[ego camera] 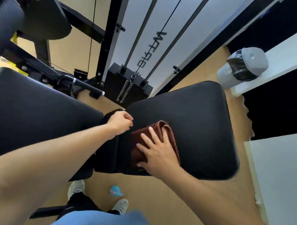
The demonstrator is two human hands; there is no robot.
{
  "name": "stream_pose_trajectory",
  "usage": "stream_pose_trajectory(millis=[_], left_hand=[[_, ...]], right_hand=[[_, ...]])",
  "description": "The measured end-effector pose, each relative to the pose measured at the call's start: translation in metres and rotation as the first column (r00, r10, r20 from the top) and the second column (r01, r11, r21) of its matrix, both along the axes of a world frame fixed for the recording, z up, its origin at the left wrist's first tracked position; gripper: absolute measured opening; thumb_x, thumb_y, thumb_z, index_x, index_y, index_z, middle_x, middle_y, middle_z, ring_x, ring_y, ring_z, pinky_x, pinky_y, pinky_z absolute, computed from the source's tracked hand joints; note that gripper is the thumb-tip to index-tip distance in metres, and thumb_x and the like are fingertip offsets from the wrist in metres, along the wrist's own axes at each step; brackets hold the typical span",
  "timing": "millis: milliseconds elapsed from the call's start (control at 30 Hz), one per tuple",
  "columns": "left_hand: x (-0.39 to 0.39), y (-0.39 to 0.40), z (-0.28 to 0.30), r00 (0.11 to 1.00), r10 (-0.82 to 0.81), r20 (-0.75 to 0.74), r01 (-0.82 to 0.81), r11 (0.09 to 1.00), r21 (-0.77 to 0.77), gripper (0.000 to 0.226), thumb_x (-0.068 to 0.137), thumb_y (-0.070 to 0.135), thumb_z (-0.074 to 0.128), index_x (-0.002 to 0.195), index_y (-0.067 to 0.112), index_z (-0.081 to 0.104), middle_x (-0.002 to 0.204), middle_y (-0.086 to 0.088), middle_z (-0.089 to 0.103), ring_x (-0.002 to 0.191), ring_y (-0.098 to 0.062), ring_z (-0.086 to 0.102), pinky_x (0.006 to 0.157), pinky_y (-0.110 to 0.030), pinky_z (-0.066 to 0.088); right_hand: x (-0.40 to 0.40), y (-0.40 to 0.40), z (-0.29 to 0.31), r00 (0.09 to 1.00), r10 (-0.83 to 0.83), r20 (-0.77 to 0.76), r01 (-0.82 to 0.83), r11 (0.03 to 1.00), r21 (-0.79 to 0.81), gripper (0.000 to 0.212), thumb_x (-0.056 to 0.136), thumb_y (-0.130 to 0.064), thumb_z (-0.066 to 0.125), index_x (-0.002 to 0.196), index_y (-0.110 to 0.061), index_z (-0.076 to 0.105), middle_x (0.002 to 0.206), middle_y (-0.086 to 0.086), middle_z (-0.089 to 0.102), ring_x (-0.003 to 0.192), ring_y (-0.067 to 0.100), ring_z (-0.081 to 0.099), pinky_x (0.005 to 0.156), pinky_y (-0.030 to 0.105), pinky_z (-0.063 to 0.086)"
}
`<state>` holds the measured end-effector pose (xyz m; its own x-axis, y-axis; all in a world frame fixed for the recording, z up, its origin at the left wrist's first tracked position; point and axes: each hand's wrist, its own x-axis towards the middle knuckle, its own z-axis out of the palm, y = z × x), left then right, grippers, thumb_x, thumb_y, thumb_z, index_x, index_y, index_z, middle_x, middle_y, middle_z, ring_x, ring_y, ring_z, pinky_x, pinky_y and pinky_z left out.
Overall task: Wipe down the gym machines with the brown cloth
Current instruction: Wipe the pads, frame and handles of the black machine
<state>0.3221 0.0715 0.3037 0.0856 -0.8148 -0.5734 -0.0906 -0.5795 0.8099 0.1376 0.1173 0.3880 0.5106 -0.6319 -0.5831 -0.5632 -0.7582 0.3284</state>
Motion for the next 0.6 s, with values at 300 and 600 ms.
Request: stream_pose_trajectory(millis=[300, 600], left_hand=[[0.013, 0.006, -0.008, 0.997, -0.071, 0.028, 0.071, 0.997, 0.005, 0.013, 0.090, 0.017, 0.068, 0.103, 0.020, 0.070, 0.100, -0.001, 0.072, 0.086, -0.015, 0.069, 0.073, -0.027, 0.053], [-0.015, 0.002, -0.001, 0.968, -0.251, 0.008, 0.251, 0.966, -0.056, 0.041, 0.098, 0.005, 0.054, 0.136, 0.018, 0.060, 0.133, 0.003, 0.062, 0.127, -0.014, 0.053, 0.105, -0.027, 0.040]], right_hand=[[-0.004, -0.085, 0.027, 0.990, -0.021, 0.138, 0.054, 0.969, -0.242, 0.046, 0.103, -0.034, 0.044, 0.149, -0.032, 0.047, 0.168, 0.001, 0.028, 0.158, 0.030, 0.005, 0.121, 0.066, -0.007], [-0.011, -0.126, 0.064, 0.997, -0.057, 0.059, 0.072, 0.951, -0.301, 0.052, 0.100, -0.066, 0.034, 0.148, -0.046, 0.043, 0.168, -0.006, 0.026, 0.158, 0.032, 0.003, 0.118, 0.071, -0.005]])
